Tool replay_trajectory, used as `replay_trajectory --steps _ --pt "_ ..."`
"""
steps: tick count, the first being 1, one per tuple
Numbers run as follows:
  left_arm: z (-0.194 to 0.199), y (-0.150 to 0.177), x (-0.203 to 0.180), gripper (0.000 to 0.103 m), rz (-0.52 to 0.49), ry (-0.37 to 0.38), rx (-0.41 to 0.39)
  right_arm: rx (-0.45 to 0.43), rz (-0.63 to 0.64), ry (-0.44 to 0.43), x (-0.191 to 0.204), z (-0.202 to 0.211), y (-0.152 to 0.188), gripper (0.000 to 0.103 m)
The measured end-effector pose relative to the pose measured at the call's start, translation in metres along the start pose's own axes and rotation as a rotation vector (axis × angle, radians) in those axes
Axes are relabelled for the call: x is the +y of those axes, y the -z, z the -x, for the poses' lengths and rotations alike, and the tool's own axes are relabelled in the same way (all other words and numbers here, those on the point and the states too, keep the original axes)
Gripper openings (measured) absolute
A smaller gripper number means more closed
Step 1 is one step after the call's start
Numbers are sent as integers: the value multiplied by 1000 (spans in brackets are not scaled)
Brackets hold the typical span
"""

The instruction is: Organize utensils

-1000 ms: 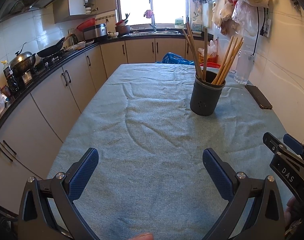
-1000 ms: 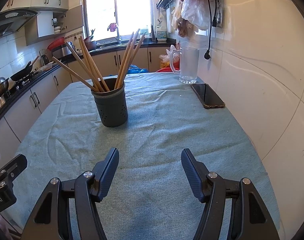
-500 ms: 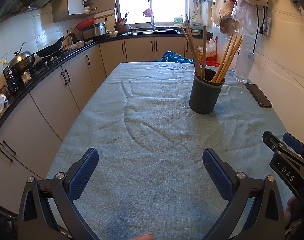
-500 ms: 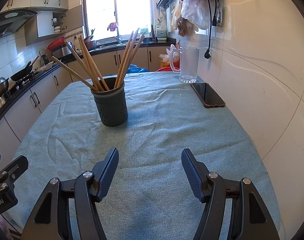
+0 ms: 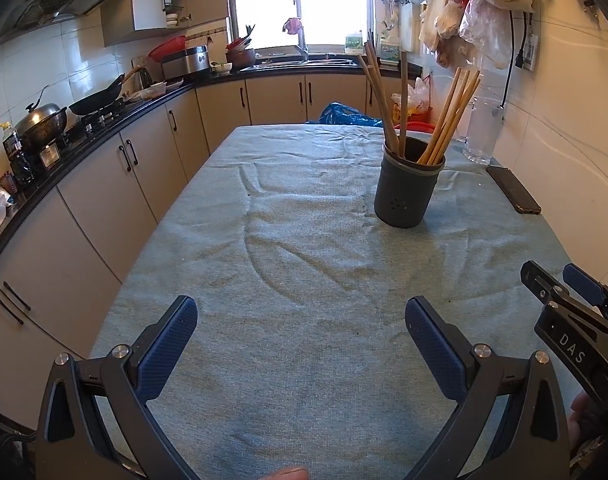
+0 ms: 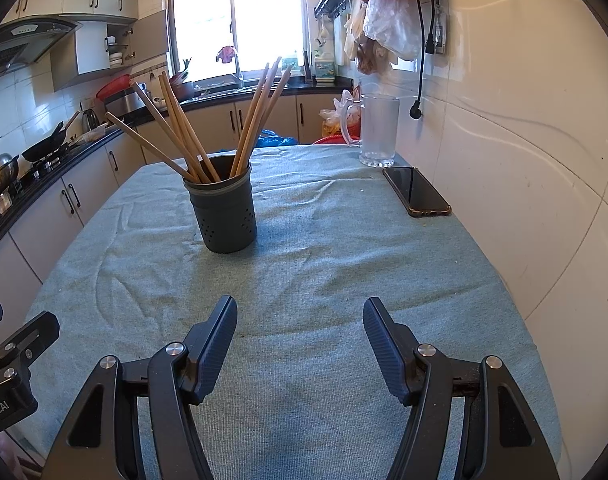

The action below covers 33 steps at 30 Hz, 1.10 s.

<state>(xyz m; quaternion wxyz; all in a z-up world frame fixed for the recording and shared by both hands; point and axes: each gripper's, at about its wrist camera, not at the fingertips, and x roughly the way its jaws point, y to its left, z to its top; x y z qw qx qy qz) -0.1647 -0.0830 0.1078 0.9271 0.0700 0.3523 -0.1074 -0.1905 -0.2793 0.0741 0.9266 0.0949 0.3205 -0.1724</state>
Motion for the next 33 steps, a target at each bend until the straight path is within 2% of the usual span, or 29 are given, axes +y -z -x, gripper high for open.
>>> replay_trajectory --steps 5,12,33 --pt "5 0 2 103 5 15 -21 -30 7 2 0 4 -1 70" --pt "20 -4 4 103 16 28 -96 -83 11 20 -3 11 -4 73" --pt "18 -5 3 103 12 38 -91 -106 18 11 -4 15 -6 74"
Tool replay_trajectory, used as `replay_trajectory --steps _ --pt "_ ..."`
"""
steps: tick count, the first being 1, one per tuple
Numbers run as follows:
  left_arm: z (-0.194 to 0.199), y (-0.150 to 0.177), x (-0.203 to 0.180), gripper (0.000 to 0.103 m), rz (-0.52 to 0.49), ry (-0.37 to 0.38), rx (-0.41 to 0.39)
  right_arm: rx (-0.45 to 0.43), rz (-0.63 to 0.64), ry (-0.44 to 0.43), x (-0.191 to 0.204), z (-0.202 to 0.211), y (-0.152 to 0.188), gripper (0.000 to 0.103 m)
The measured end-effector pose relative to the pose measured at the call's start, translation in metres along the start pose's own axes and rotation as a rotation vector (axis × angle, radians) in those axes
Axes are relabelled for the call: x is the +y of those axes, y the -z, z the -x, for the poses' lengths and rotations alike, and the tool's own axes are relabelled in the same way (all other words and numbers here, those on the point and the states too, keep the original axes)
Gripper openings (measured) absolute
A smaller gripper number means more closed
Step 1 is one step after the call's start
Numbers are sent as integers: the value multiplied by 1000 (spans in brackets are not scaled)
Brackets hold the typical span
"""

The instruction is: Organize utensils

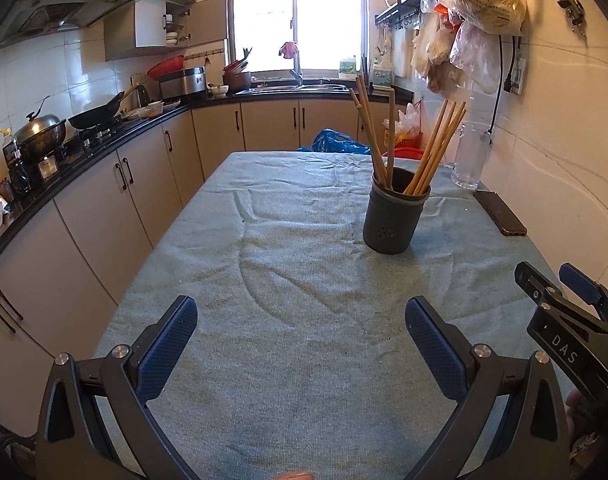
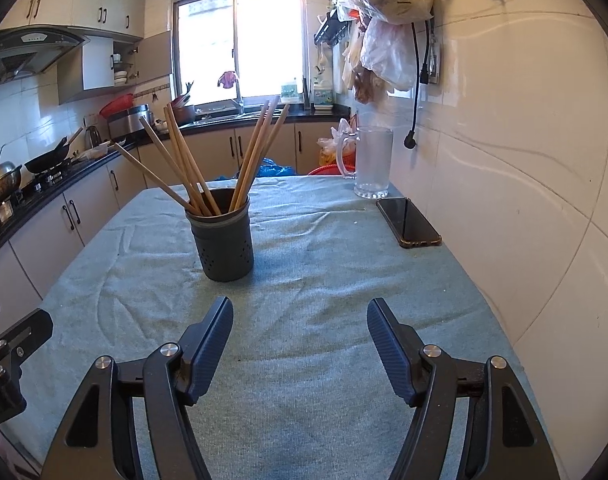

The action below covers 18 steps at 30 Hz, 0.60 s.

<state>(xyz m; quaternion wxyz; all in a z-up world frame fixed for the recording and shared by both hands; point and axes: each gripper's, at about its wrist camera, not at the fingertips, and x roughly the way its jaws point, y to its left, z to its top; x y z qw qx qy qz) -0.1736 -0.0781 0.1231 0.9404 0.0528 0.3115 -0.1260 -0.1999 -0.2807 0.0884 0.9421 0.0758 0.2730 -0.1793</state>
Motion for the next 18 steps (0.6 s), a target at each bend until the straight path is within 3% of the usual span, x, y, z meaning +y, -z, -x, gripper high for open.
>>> replay_trajectory --steps 18 --pt "-22 1 9 103 26 -4 64 79 18 -17 -3 -23 1 76"
